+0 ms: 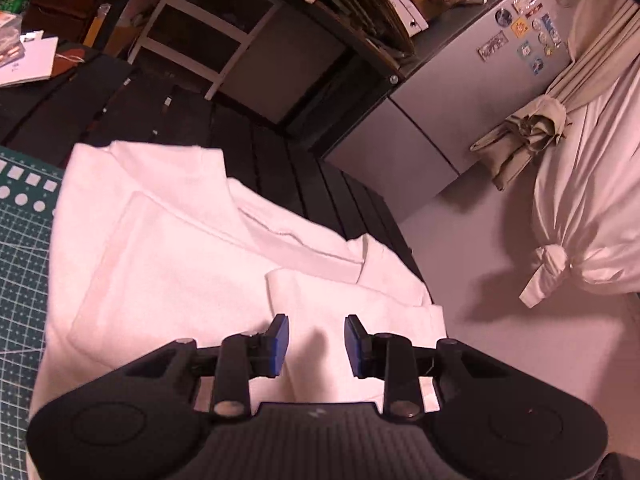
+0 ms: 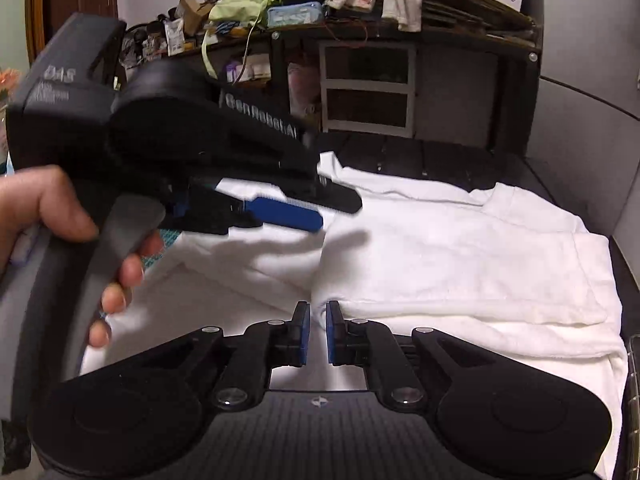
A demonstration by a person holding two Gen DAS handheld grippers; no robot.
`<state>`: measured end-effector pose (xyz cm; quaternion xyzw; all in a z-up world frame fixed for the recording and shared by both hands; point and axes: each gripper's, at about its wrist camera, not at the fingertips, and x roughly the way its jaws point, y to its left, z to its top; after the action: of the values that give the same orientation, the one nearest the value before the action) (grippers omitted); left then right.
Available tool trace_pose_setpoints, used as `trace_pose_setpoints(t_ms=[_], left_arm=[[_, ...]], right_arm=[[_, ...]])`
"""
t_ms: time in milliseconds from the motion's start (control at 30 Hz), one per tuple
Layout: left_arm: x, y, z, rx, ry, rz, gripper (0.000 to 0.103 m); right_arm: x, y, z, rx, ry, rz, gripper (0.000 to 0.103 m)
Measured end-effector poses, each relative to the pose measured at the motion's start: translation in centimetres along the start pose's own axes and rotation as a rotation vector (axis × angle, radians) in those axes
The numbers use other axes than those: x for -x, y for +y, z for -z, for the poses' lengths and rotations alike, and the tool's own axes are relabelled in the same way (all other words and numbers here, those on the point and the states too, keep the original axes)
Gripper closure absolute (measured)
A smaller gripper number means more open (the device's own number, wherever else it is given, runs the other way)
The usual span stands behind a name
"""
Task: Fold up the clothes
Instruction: 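Pinch the shirt near the collar with the left tool while the right tool pinches the folded edge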
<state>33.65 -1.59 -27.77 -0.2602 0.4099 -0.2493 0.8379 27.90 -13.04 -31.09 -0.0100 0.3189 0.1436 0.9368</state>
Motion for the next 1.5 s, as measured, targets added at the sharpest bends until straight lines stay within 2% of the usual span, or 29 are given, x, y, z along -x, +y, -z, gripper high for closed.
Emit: trace_pose_setpoints(t_ms=[233,333,400,433,467,500,600,700,867,1067,1133,1267,1300,1367,1433,1500], left_arm=[[-0.5,0.4,0.4,0.010,0.018,-0.001,0.075],[-0.5,0.8,0.4,0.029,0.020,0.007,0.075],[-0.6,0.8,0.4,0.025,0.021,0.006,0.075],[-0.6,0.8,0.4,0.019,0.022,0.004,0.075],[-0.7,0.7,0.4,0.014,0.021,0.001,0.075],[-0.7,0.6,0.5,0.005,0.021,-0.006,0.075],[-0.9,0.3,0.6,-0.027,0.021,-0.037,0.081],[-1.0,0.5,0.6,-0.015,0.019,-0.045,0.087],[-0.9,0.9,0.5,0.004,0.022,-0.043,0.089],[-0.7,1.0,0.3,0.028,0.032,-0.040,0.089],[-0.7,1.0,0.3,0.027,0.033,-0.040,0.090],[-0.8,0.9,0.4,0.017,0.034,-0.043,0.090],[-0.8,0.9,0.4,0.015,0.033,-0.043,0.090],[-0.8,0.8,0.4,0.012,0.033,-0.045,0.090],[-0.8,0.8,0.4,0.011,0.033,-0.045,0.090],[-0.8,0.7,0.4,0.005,0.035,-0.046,0.090]], right_arm=[[-0.2,-0.6,-0.1,-0.055,-0.006,-0.018,0.087],[0.0,-1.6,0.2,-0.136,-0.026,-0.059,0.080],[-0.1,-2.3,0.4,-0.185,-0.034,-0.094,0.080],[-0.3,-2.6,0.4,-0.204,-0.032,-0.107,0.083],[-0.3,-2.8,0.4,-0.219,-0.032,-0.116,0.096],[-0.3,-2.9,0.4,-0.220,-0.030,-0.116,0.099],[0.2,-2.9,0.2,-0.202,-0.022,-0.112,0.099],[1.4,-1.4,0.2,-0.095,-0.020,-0.075,0.103],[2.6,-0.2,0.8,-0.050,-0.017,-0.057,0.103],[1.5,-2.2,0.1,-0.156,-0.034,-0.043,0.099],[0.7,-2.6,-0.2,-0.156,-0.008,-0.058,0.098],[0.3,-2.2,-0.4,-0.135,0.010,-0.085,0.087],[0.2,-2.1,-0.4,-0.128,0.011,-0.084,0.087],[0.0,-1.9,-0.3,-0.117,0.012,-0.081,0.089],[-0.2,-2.0,-0.3,-0.117,0.009,-0.071,0.100],[-0.1,-2.2,-0.3,-0.122,-0.001,-0.066,0.101]])
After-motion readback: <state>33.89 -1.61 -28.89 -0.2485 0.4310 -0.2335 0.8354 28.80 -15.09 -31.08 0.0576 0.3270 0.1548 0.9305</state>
